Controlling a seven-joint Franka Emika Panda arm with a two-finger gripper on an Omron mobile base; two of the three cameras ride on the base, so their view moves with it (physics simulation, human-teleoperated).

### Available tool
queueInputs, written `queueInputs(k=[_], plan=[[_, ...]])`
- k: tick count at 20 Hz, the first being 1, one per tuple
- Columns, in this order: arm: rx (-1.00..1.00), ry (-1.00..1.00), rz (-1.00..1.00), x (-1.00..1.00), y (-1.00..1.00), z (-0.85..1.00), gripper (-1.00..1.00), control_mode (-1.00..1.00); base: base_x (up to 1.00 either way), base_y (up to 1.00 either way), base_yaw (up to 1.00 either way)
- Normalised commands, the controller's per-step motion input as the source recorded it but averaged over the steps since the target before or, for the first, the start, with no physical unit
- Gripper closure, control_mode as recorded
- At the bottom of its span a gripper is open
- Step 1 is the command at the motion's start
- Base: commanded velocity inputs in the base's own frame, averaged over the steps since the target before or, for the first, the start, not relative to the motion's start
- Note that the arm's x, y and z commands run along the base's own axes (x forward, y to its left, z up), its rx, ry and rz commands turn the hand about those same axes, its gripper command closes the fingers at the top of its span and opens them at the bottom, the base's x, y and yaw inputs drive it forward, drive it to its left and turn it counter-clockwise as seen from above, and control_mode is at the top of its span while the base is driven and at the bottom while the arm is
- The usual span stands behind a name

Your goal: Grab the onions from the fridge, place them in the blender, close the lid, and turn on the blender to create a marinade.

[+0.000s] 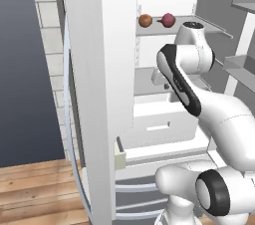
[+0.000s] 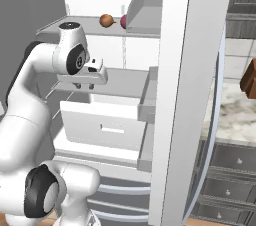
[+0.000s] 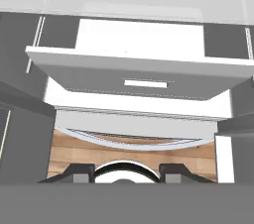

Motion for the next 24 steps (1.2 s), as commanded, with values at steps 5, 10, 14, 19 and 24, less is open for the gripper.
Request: queueInputs(k=[5,10,14,19,24], plan=[[0.00,-0.13,0.00,-0.04,0.00,0.04,-1.00,-1.00,0.00,0.00,0.00],[0.05,-0.41,0.00,-0.04,0.00,0.59,-1.00,-1.00,0.00,0.00,0.00],[0.12,-0.45,0.00,0.00,0.00,0.68,-1.00,-1.00,0.00,0.00,0.00],[0.06,-0.36,0.00,0.01,0.02,0.46,-1.00,-1.00,0.00,0.00,0.00],[0.00,-0.23,0.00,0.20,0.07,0.37,-1.00,-1.00,0.00,0.00,0.00]])
